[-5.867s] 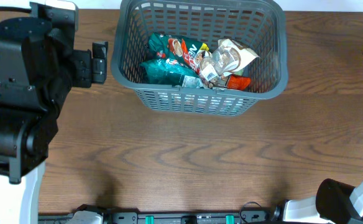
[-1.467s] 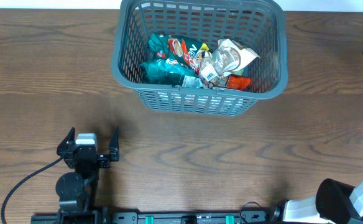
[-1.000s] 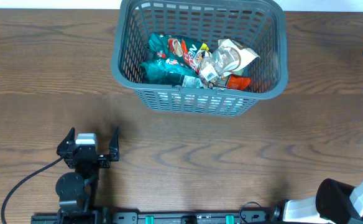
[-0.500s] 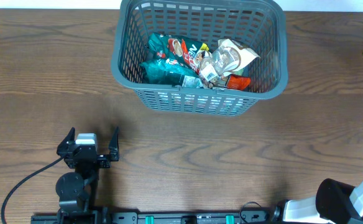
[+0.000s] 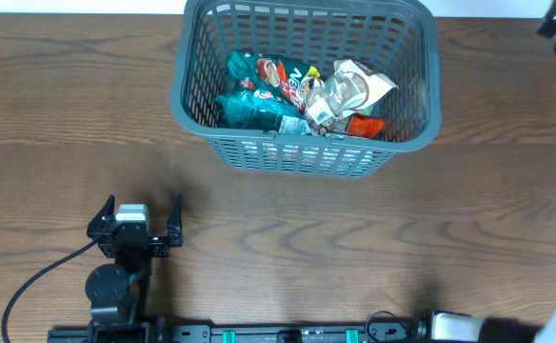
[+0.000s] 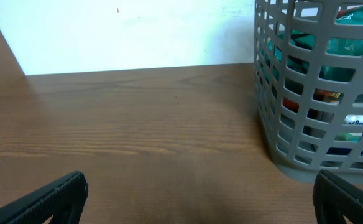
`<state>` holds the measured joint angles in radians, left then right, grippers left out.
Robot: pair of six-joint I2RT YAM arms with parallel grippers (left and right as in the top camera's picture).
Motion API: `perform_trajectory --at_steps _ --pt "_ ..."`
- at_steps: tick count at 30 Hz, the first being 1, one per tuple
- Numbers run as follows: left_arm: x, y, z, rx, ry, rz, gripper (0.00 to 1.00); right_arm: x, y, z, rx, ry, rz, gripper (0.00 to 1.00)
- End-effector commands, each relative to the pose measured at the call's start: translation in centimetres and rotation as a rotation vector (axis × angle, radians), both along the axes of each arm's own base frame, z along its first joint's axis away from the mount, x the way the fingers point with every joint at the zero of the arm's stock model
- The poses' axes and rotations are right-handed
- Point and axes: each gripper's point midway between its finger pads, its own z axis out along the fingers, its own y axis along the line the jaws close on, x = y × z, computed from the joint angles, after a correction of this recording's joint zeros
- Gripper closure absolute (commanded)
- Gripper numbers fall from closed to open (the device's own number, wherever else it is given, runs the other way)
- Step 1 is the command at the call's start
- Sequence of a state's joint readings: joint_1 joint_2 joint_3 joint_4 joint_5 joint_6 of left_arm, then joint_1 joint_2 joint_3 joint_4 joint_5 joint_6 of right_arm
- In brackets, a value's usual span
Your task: Pack container
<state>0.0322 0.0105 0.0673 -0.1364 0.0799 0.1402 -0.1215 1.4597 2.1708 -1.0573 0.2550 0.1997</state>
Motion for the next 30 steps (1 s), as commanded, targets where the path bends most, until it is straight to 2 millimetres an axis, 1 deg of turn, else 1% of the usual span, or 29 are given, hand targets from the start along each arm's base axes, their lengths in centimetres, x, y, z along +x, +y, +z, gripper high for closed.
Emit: perform_trajectory --at_steps 1,5,9,14,18,22,25,30 --pt "0.0 0.0 -1.3 0.018 0.026 -0.008 0.01 -2.1 2.5 0.3 -0.059 -0.026 0.104 0.01" --pt "0.0 0.0 -1.3 0.018 0.026 -0.007 0.02 -4.0 4.5 -1.1 -0.045 -0.092 0.194 0.01" --pt "0.0 0.0 -1.3 0.018 0.026 -0.008 0.02 -5.8 5.4 -3.8 -0.039 -0.137 0.242 0.01" --pt "0.0 0.0 -1.3 0.018 0.026 -0.007 0.01 -7.8 5.8 -8.4 -0.039 -0.159 0.255 0.01" --pt "0.0 0.0 -1.3 0.018 0.026 -0.007 0.01 -9.0 6.0 -12.8 -0.044 -0.15 0.266 0.01" --pt "0.0 0.0 -1.3 0.018 0.026 -0.007 0.01 -9.7 7.7 -17.0 -0.149 -0.133 0.389 0.01" --pt "0.0 0.0 -1.3 0.018 0.026 -0.007 0.01 -10.3 8.3 -19.6 -0.187 -0.139 0.434 0.01" --pt "0.0 0.0 -1.3 0.018 0.026 -0.007 0.01 -11.3 8.4 -23.5 -0.193 -0.162 0.431 0.01"
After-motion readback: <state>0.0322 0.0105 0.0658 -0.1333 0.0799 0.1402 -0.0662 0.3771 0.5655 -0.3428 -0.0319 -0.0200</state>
